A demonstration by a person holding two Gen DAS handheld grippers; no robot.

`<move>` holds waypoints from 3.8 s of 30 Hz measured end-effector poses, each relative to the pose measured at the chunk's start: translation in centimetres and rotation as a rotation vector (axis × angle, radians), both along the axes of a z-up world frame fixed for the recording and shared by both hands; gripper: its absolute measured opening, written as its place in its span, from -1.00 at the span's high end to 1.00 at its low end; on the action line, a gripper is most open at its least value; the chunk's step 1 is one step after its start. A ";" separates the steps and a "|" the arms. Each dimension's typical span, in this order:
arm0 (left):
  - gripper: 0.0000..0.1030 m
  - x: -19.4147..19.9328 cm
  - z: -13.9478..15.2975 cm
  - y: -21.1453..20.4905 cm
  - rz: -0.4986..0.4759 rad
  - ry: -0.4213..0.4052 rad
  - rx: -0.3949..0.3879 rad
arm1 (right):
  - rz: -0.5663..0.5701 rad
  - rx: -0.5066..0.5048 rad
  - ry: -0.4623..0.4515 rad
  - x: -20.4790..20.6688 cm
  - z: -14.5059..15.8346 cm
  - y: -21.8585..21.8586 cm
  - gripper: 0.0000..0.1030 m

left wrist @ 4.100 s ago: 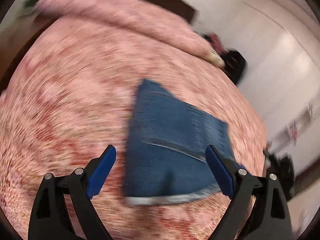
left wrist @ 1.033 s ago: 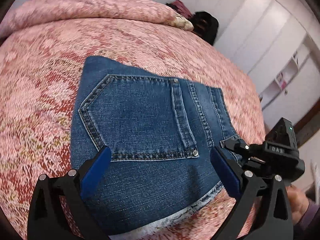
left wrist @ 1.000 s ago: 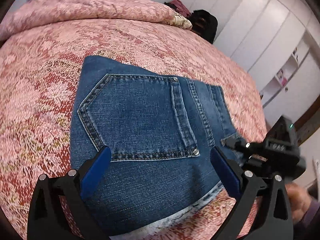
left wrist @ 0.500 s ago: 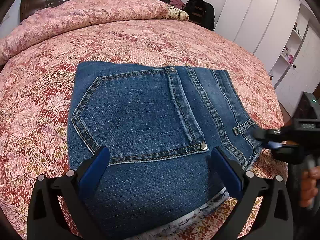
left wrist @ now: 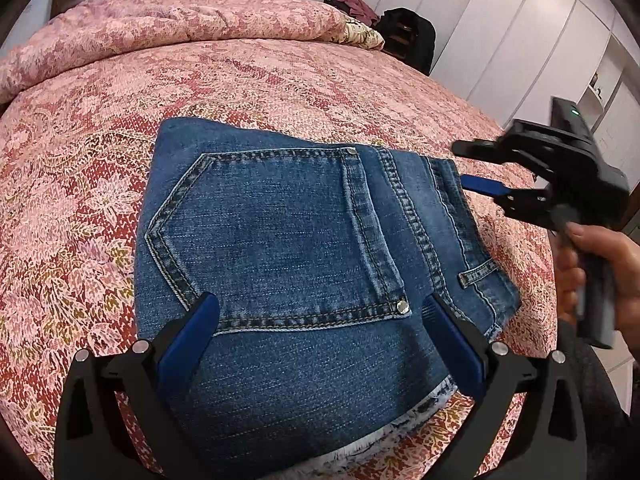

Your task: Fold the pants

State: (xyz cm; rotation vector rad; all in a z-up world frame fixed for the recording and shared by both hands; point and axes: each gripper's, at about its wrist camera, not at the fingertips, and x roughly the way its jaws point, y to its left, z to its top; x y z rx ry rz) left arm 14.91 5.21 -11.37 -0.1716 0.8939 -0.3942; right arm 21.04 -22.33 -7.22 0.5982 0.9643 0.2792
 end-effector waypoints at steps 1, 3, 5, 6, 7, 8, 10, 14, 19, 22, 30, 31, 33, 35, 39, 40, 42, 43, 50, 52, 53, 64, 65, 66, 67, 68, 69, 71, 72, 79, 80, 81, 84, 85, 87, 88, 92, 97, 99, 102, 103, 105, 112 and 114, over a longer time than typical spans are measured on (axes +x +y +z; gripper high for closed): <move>-0.95 0.0 0.0 0.0 0.002 0.001 -0.002 | 0.026 -0.031 -0.004 0.3 -0.2 0.5 0.21; -0.95 0.1 0.0 0.0 0.009 0.004 -0.008 | 0.057 -0.054 -0.012 0.5 -0.6 0.9 0.79; -0.95 0.3 0.0 0.1 0.018 0.010 -0.013 | 0.083 -0.066 -0.032 0.0 -0.1 1.2 0.80; -0.95 0.4 0.0 0.2 0.021 0.012 -0.015 | 0.086 -0.079 -0.060 -0.4 0.6 1.2 0.80; -0.95 0.4 0.0 0.2 0.026 0.013 -0.018 | 0.085 -0.086 -0.072 -0.5 0.8 1.2 0.80; -0.95 0.4 -0.1 0.2 0.030 0.012 -0.019 | 0.080 -0.094 -0.078 -0.6 0.8 0.9 0.80; -0.95 0.4 -0.1 0.1 0.035 0.009 -0.017 | 0.079 -0.112 -0.028 0.1 -1.0 0.6 0.80; -0.95 0.4 -0.1 0.0 0.039 0.006 -0.014 | 0.087 -0.162 -0.011 0.0 -2.4 1.0 0.81; -0.95 0.3 -0.2 0.3 0.049 0.007 -0.031 | -0.027 -0.006 -0.003 -2.6 -1.2 -1.6 0.77; -0.95 0.3 -0.3 0.1 0.050 0.000 -0.022 | 0.003 0.026 -0.042 -5.5 0.3 -1.7 0.77; -0.95 0.1 -0.3 -0.1 0.051 0.000 -0.023 | 0.209 0.151 0.018 -10.6 0.3 2.5 0.77; -0.95 0.1 -0.3 0.0 0.050 0.001 -0.023 | 0.208 0.143 0.030 -10.8 -0.3 2.7 0.77; -0.95 0.1 -0.2 0.0 0.052 0.002 -0.024 | 0.195 0.122 0.071 -10.9 -2.0 2.5 0.77; -0.95 0.1 -0.2 0.0 0.057 0.003 -0.030 | 0.205 0.133 0.085 -11.1 -4.0 2.3 1.00; -0.95 0.1 -0.3 0.1 0.055 -0.001 -0.031 | 0.182 0.142 0.088 -11.2 -4.6 2.2 1.00; -0.95 0.0 -0.3 0.1 0.055 -0.003 -0.030 | 0.190 0.132 0.092 -11.2 -4.4 2.3 1.00; -0.95 0.0 -0.3 -0.1 0.055 -0.005 -0.018 | 0.189 0.131 0.123 -10.9 -3.8 2.3 1.00; -0.95 -0.1 -0.3 -0.1 0.054 -0.006 -0.013 | 0.187 0.124 0.130 -10.6 -3.5 2.5 1.00; -0.95 -0.3 -0.1 -0.1 0.058 -0.001 -0.007 | 0.134 0.150 0.116 -12.0 -2.4 0.5 0.99; -0.95 -0.5 0.1 0.2 0.067 0.004 -0.026 | 0.103 0.161 0.124 -12.3 -2.8 -0.9 0.99; -0.95 -0.6 0.1 0.4 0.071 0.007 -0.036 | 0.079 0.159 0.131 -12.6 -3.1 -1.6 0.99; -0.95 -0.7 0.1 -0.1 0.057 0.007 0.006 | -0.027 0.285 0.144 -11.4 -4.4 -3.3 0.14; -0.95 -0.7 0.1 -0.1 0.055 0.007 0.006 | -0.044 0.312 0.111 -11.1 -3.9 -3.7 0.13; -0.95 -0.7 0.1 -0.2 0.051 0.007 0.010 | -0.051 0.312 0.081 -10.8 -3.4 -3.9 0.13; -0.95 -0.7 0.1 -0.2 0.050 0.006 0.013 | -0.049 0.281 0.056 -10.3 -2.8 -4.1 0.13; -0.95 -0.7 0.1 -0.3 0.050 0.006 0.016 | -0.044 0.242 0.046 -9.3 -2.4 -4.3 0.13; -0.95 -0.7 0.0 -0.3 0.050 0.005 0.018 | -0.045 0.243 0.046 -8.3 -2.5 -4.6 0.13; -0.95 -0.8 0.0 -0.4 0.054 0.003 0.020 | -0.038 0.258 0.066 -6.5 -3.1 -4.9 0.13; -0.95 -0.8 0.0 -0.4 0.056 0.003 0.019 | -0.029 0.248 0.080 -5.7 -3.4 -4.7 0.13; -0.95 -0.8 -0.1 -0.2 0.057 0.000 0.001 | 0.120 0.217 0.119 -3.4 -5.3 -2.5 -0.17; -0.95 -0.8 -0.2 -0.1 0.057 -0.001 0.000 | 0.146 0.245 0.127 -3.3 -5.3 -2.3 -0.19; -0.95 -0.8 -0.2 -0.1 0.057 -0.002 -0.002 | 0.187 0.284 0.142 -3.2 -5.4 -1.7 -0.19; -0.95 -0.9 -0.2 0.0 0.059 -0.003 -0.010 | 0.266 0.267 0.145 -3.5 -4.8 -0.6 -0.19; -0.95 -0.9 -0.2 0.1 0.060 -0.003 -0.014 | 0.265 0.253 0.146 -3.6 -4.7 -0.6 -0.19; -0.95 -0.9 -0.2 0.1 0.057 -0.004 -0.015 | 0.218 0.166 0.165 -3.6 -4.6 -0.6 -0.19; -0.95 -0.9 -0.2 0.1 0.055 -0.004 -0.013 | 0.202 0.188 0.162 -3.5 -4.7 -0.8 -0.19; -0.95 -0.9 -0.2 0.1 0.055 -0.005 -0.013 | 0.253 0.233 0.171 -3.5 -5.2 0.4 -0.20; -0.95 -1.8 1.0 1.1 0.044 -0.010 -0.050 | 0.310 0.164 0.137 -3.8 -5.2 2.0 -0.20; -0.95 -2.7 2.4 3.1 0.061 -0.061 -0.083 | 0.296 0.189 0.132 -4.0 -5.4 1.7 -0.20; -0.95 -2.5 3.4 6.7 0.099 -0.062 -0.147 | 0.311 0.177 0.121 -4.2 -5.3 1.5 -0.21; -0.95 -1.8 3.2 8.2 0.099 -0.018 -0.207 | 0.309 0.182 0.121 -4.5 -5.4 1.1 -0.21; -0.95 -0.4 2.3 10.0 0.089 0.073 -0.301 | 0.309 0.185 0.122 -4.5 -5.4 1.3 -0.21; -0.94 2.1 -1.5 11.5 0.065 0.238 -0.509 | 0.311 0.194 0.123 -5.3 -5.5 0.5 -0.21; -0.94 2.7 -2.2 11.2 0.056 0.260 -0.525 | 0.312 0.198 0.124 -5.2 -5.5 0.4 -0.21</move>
